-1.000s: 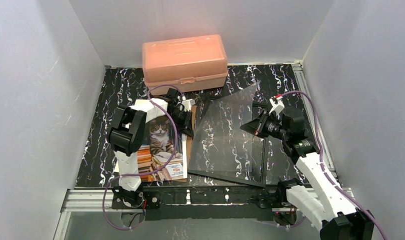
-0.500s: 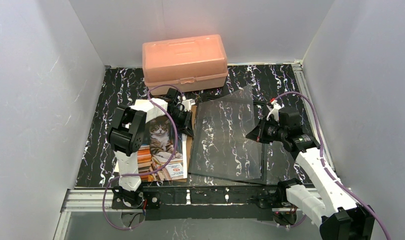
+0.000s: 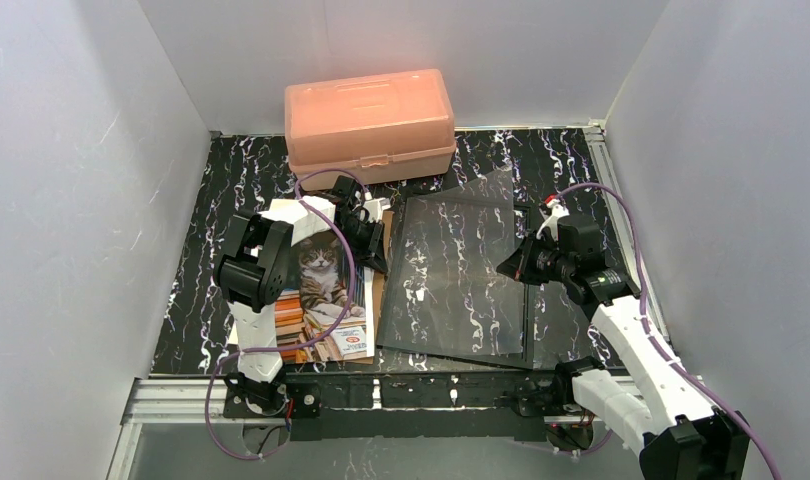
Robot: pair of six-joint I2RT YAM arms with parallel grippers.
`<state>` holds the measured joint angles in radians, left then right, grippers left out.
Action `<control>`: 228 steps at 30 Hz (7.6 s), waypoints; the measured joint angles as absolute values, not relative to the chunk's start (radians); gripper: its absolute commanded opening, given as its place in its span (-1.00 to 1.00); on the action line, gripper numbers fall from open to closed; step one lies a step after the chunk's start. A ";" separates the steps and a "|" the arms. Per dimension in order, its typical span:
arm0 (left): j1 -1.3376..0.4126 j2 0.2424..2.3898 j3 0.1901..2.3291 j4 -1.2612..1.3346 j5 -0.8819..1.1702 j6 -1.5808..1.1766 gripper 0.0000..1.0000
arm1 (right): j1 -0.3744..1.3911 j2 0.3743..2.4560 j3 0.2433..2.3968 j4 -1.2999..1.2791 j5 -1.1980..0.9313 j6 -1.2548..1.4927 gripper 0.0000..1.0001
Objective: Put the photo into the frame
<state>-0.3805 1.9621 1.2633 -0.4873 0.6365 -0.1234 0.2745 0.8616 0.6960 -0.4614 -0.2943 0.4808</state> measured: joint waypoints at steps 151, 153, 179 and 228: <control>-0.387 1.975 1.269 -0.499 0.666 -0.093 -0.93 | 0.273 1.153 0.771 -0.467 0.095 0.430 0.75; -0.387 1.975 1.269 -0.499 0.666 -0.093 -0.93 | 0.273 1.189 0.794 -0.449 0.094 0.440 0.69; -0.348 1.975 1.275 -0.524 0.674 -0.082 -0.95 | 0.489 2.019 1.457 -0.154 0.194 0.514 -0.64; -0.341 1.967 1.275 -0.542 0.686 -0.068 -0.97 | 0.491 1.869 1.443 -0.170 0.172 0.526 0.62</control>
